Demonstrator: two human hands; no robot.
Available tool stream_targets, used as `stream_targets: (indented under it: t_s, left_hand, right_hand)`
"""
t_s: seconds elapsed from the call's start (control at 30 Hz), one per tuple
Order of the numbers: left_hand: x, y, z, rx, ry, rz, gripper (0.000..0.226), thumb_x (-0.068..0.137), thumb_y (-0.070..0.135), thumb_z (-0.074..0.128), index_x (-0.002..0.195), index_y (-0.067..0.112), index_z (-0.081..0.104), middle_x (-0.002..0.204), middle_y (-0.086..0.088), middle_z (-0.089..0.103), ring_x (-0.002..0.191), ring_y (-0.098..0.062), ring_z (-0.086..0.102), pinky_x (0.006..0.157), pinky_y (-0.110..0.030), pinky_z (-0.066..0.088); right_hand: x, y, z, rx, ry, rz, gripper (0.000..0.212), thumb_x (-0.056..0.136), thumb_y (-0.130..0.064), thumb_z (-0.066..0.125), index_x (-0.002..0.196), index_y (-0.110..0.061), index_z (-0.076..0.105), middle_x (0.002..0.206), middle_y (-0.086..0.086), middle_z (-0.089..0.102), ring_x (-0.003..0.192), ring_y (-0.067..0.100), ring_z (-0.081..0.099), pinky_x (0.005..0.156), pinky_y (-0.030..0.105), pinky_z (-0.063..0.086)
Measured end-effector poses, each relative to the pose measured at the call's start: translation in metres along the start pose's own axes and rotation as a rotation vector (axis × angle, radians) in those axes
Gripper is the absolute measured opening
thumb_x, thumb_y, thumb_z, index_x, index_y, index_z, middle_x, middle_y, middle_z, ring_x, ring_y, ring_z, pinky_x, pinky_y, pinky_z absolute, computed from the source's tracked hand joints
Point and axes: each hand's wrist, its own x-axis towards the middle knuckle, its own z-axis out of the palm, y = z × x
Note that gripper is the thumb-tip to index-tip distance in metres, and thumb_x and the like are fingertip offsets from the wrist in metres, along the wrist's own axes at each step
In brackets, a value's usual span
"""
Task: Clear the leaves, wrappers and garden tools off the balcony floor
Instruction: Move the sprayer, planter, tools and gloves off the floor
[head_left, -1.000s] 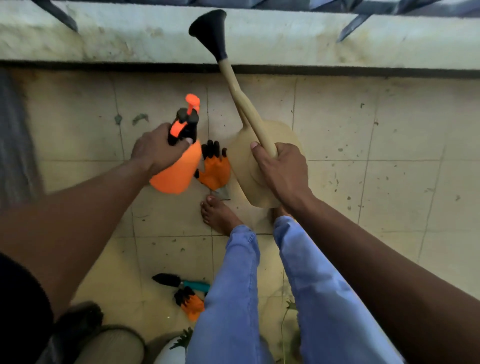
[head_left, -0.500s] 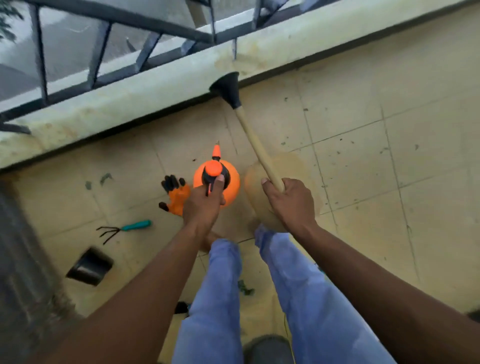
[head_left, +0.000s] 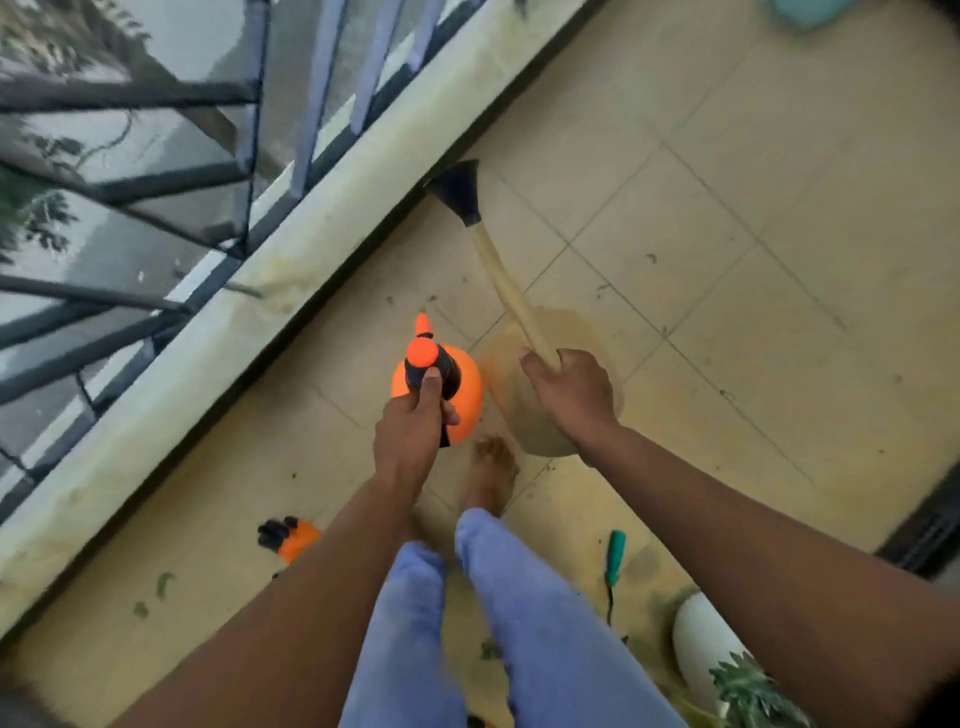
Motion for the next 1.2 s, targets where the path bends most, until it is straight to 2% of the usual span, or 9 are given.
stream_targets:
  t_s: [0.17, 0.33, 0.53, 0.63, 0.77, 0.87, 1.0, 1.1, 1.2]
  left_hand:
    - [0.015, 0.066, 0.056, 0.104, -0.056, 0.085, 0.059, 0.103, 0.055, 0.042, 0.064, 0.022, 0.071, 0.083, 0.0, 0.078, 0.09, -0.029, 0.072, 0.097, -0.048, 0.053]
    - [0.036, 0.126, 0.102, 0.151, -0.106, 0.097, 0.057, 0.101, 0.057, 0.046, 0.065, 0.02, 0.072, 0.084, -0.004, 0.076, 0.09, -0.032, 0.07, 0.095, -0.05, 0.054]
    - [0.063, 0.192, 0.148, 0.2, -0.147, 0.033, 0.051, 0.101, 0.058, 0.047, 0.082, 0.021, 0.078, 0.103, -0.01, 0.076, 0.101, -0.033, 0.067, 0.099, -0.044, 0.052]
    - [0.074, 0.227, 0.165, 0.23, -0.19, -0.075, 0.051, 0.099, 0.059, 0.049, 0.092, 0.016, 0.075, 0.116, -0.013, 0.072, 0.111, -0.035, 0.062, 0.104, -0.049, 0.05]
    - [0.087, 0.271, 0.181, 0.167, -0.197, -0.146, 0.05, 0.096, 0.063, 0.056, 0.081, 0.018, 0.072, 0.112, -0.012, 0.073, 0.093, -0.028, 0.06, 0.091, -0.038, 0.048]
    - [0.101, 0.303, 0.194, 0.137, -0.213, -0.188, 0.049, 0.097, 0.059, 0.058, 0.096, 0.012, 0.074, 0.112, -0.013, 0.072, 0.103, -0.032, 0.063, 0.097, -0.043, 0.05]
    - [0.122, 0.346, 0.221, 0.062, -0.204, -0.211, 0.048, 0.1, 0.051, 0.056, 0.113, 0.008, 0.074, 0.109, -0.007, 0.07, 0.094, -0.027, 0.06, 0.096, -0.04, 0.048]
    - [0.14, 0.376, 0.244, 0.045, -0.198, -0.219, 0.049, 0.102, 0.049, 0.054, 0.118, 0.008, 0.073, 0.113, -0.005, 0.067, 0.105, -0.026, 0.058, 0.109, -0.045, 0.046]
    - [0.158, 0.408, 0.271, 0.009, -0.198, -0.237, 0.048, 0.102, 0.05, 0.052, 0.12, 0.01, 0.072, 0.11, 0.0, 0.066, 0.108, -0.026, 0.056, 0.108, -0.048, 0.045]
  right_hand:
    - [0.05, 0.007, -0.047, 0.089, 0.102, 0.077, 0.046, 0.093, -0.06, 0.056, 0.078, -0.018, 0.066, 0.073, -0.004, 0.066, 0.073, 0.023, 0.065, 0.061, 0.034, 0.045]
    - [0.094, 0.017, -0.103, -0.06, 0.166, 0.156, 0.047, 0.097, -0.06, 0.047, 0.097, -0.018, 0.068, 0.101, 0.008, 0.07, 0.095, 0.035, 0.065, 0.07, 0.034, 0.042]
    - [0.147, 0.006, -0.17, -0.198, 0.131, 0.315, 0.052, 0.099, -0.06, 0.045, 0.122, -0.018, 0.065, 0.123, 0.016, 0.055, 0.11, 0.04, 0.059, 0.091, 0.044, 0.052]
    - [0.171, -0.008, -0.205, -0.16, 0.089, 0.391, 0.048, 0.1, -0.051, 0.05, 0.128, -0.014, 0.063, 0.124, 0.017, 0.055, 0.106, 0.038, 0.061, 0.082, 0.038, 0.051]
    - [0.209, -0.027, -0.246, -0.07, 0.02, 0.434, 0.039, 0.098, -0.039, 0.058, 0.125, -0.01, 0.063, 0.114, 0.012, 0.067, 0.1, 0.033, 0.066, 0.069, 0.03, 0.044]
    - [0.245, -0.038, -0.271, -0.069, -0.058, 0.459, 0.034, 0.092, -0.034, 0.065, 0.116, -0.01, 0.065, 0.101, 0.008, 0.065, 0.084, 0.028, 0.062, 0.058, 0.026, 0.041]
    - [0.303, -0.052, -0.3, -0.039, -0.099, 0.416, 0.032, 0.087, -0.032, 0.069, 0.109, -0.009, 0.067, 0.097, 0.007, 0.067, 0.082, 0.026, 0.065, 0.056, 0.024, 0.043]
    - [0.349, -0.062, -0.318, -0.055, -0.112, 0.34, 0.03, 0.085, -0.03, 0.07, 0.106, -0.009, 0.067, 0.094, 0.008, 0.064, 0.083, 0.027, 0.062, 0.05, 0.024, 0.034]
    - [0.393, -0.072, -0.335, -0.063, -0.12, 0.284, 0.026, 0.083, -0.028, 0.071, 0.101, -0.01, 0.067, 0.091, 0.007, 0.063, 0.081, 0.027, 0.061, 0.049, 0.024, 0.032]
